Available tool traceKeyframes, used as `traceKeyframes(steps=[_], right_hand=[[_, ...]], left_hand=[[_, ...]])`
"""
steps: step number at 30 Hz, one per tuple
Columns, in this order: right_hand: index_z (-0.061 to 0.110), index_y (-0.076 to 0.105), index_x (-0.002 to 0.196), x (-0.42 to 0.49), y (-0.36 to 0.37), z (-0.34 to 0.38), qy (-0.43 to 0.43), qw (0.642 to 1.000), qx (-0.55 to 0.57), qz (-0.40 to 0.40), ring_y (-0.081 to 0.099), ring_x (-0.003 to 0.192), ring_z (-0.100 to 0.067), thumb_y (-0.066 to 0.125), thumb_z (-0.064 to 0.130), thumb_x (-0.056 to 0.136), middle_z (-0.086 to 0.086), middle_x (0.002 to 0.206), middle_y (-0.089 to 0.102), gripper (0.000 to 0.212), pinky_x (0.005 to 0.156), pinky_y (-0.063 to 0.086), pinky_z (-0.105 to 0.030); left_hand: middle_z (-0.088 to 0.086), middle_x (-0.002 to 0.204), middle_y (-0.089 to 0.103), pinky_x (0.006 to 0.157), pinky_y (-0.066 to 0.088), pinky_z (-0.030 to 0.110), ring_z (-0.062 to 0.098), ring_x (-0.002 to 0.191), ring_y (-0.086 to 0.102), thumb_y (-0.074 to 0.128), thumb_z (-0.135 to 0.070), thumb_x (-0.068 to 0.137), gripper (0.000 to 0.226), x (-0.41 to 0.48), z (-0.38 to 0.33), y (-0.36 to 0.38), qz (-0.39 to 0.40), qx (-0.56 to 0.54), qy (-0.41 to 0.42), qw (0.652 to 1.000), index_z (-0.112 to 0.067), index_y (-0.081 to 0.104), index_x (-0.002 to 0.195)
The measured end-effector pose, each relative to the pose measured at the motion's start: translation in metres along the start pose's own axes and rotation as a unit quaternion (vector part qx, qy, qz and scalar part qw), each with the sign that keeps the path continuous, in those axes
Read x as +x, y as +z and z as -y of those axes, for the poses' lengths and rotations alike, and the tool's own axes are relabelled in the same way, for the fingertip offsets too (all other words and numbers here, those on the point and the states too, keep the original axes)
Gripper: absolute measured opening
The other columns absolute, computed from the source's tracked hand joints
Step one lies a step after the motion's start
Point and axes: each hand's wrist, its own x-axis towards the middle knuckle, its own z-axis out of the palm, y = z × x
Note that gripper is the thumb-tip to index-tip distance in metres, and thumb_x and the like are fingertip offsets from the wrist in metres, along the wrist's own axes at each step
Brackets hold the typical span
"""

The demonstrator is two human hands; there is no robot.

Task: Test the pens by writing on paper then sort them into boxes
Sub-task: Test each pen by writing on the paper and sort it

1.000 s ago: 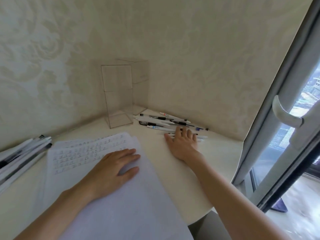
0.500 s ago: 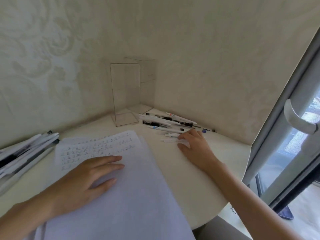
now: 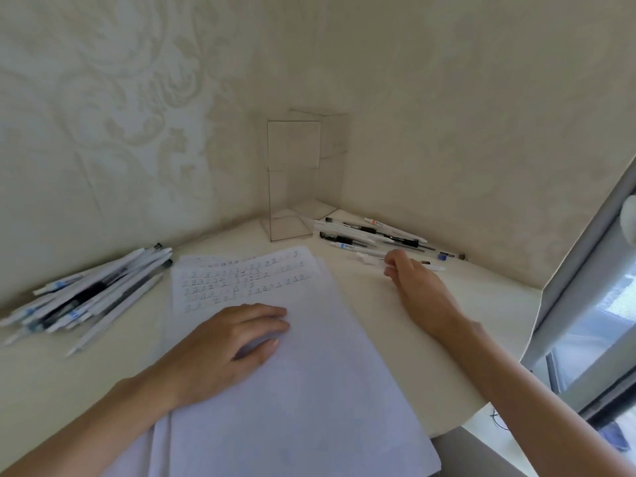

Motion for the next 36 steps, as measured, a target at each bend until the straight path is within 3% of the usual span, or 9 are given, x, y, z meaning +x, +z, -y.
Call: traceKeyframes(steps=[3,6,9,17,19,22,29,32,36], right_hand=[[0.010,0.050,0.117,0.001,-0.001,0.018,-0.021,0.998,0.004,-0.054,0.052,0.097,-0.025,0.047,0.017,0.097,-0.008,0.107,0.058,0.022,0.075,0.029,-0.027],[0.020,0.057,0.077,0.008,0.000,0.047,-0.044,0.996,-0.029,-0.074,0.048,0.083,-0.015,0.042,0.068,0.083,0.004,0.082,0.055,0.050,0.080,0.029,-0.027],[0.025,0.036,0.052,0.017,0.006,0.085,-0.068,0.994,-0.055,-0.073,0.044,0.072,-0.013,0.027,0.082,0.070,0.010,0.063,0.045,0.061,0.077,0.021,-0.023],[0.020,0.036,0.051,0.042,0.044,0.168,-0.180,0.972,0.020,-0.150,0.036,0.055,-0.015,0.043,0.064,0.078,0.008,0.048,0.037,0.053,0.067,0.025,-0.029],[0.017,0.050,0.062,0.047,0.049,0.183,-0.210,0.967,0.044,-0.140,0.041,0.059,-0.014,0.051,0.069,0.074,0.007,0.059,0.047,0.053,0.067,0.025,-0.027],[0.005,0.064,0.095,0.051,0.057,0.204,-0.238,0.952,0.126,-0.149,0.046,0.065,-0.010,0.069,0.032,0.083,-0.004,0.082,0.059,0.029,0.061,0.037,-0.023],[0.006,0.065,0.086,0.032,0.061,0.221,-0.034,0.877,0.478,-0.039,0.054,0.068,-0.007,0.029,0.033,0.094,-0.007,0.074,0.065,0.045,0.062,0.041,-0.014],[0.004,0.068,0.080,0.031,0.063,0.221,0.048,0.845,0.528,0.070,0.057,0.056,-0.013,0.039,0.046,0.098,-0.012,0.063,0.069,0.054,0.053,0.042,-0.021],[0.012,0.055,0.068,0.031,0.074,0.219,0.054,0.897,0.429,0.097,0.048,0.049,0.000,0.068,0.029,0.084,0.002,0.055,0.062,0.027,0.051,0.037,-0.013]], left_hand=[[-0.034,0.125,0.045,0.098,0.031,0.013,-0.011,0.118,0.041,0.031,-0.057,0.090,0.045,-0.007,0.003,-0.012,-0.021,-0.019,-0.006,1.000,-0.034,0.060,0.116],[-0.035,0.127,0.043,0.098,0.031,0.014,-0.012,0.119,0.039,0.027,-0.062,0.090,0.047,-0.027,0.014,-0.029,-0.026,0.010,-0.008,1.000,-0.039,0.059,0.116],[-0.036,0.130,0.039,0.100,0.028,0.012,-0.010,0.122,0.038,0.027,-0.064,0.089,0.041,-0.057,0.024,-0.045,-0.031,0.025,-0.033,0.999,-0.048,0.054,0.116],[-0.026,0.139,0.038,0.100,0.032,0.021,-0.005,0.126,0.038,0.032,-0.058,0.093,0.041,-0.103,0.037,-0.054,-0.007,0.058,-0.060,0.997,-0.045,0.044,0.130],[-0.024,0.139,0.039,0.101,0.030,0.018,-0.005,0.126,0.037,0.031,-0.058,0.094,0.043,-0.103,0.037,-0.053,0.008,0.069,-0.059,0.996,-0.041,0.046,0.130],[-0.021,0.139,0.040,0.102,0.024,0.012,-0.005,0.126,0.034,0.029,-0.056,0.095,0.044,-0.102,0.035,-0.053,0.020,0.085,-0.058,0.994,-0.037,0.045,0.131],[-0.028,0.150,0.011,0.108,0.003,0.013,-0.009,0.136,0.003,0.011,-0.064,0.092,0.051,-0.103,0.040,-0.050,0.055,0.074,-0.066,0.994,-0.048,0.022,0.140],[-0.031,0.148,0.006,0.110,0.002,0.018,-0.010,0.136,-0.005,0.002,-0.069,0.087,0.057,-0.102,0.042,-0.050,0.067,0.071,-0.067,0.993,-0.050,0.015,0.140],[-0.028,0.149,0.011,0.107,-0.003,0.012,-0.010,0.135,-0.002,0.006,-0.067,0.089,0.057,-0.102,0.041,-0.052,0.063,0.068,-0.069,0.993,-0.047,0.019,0.140]])
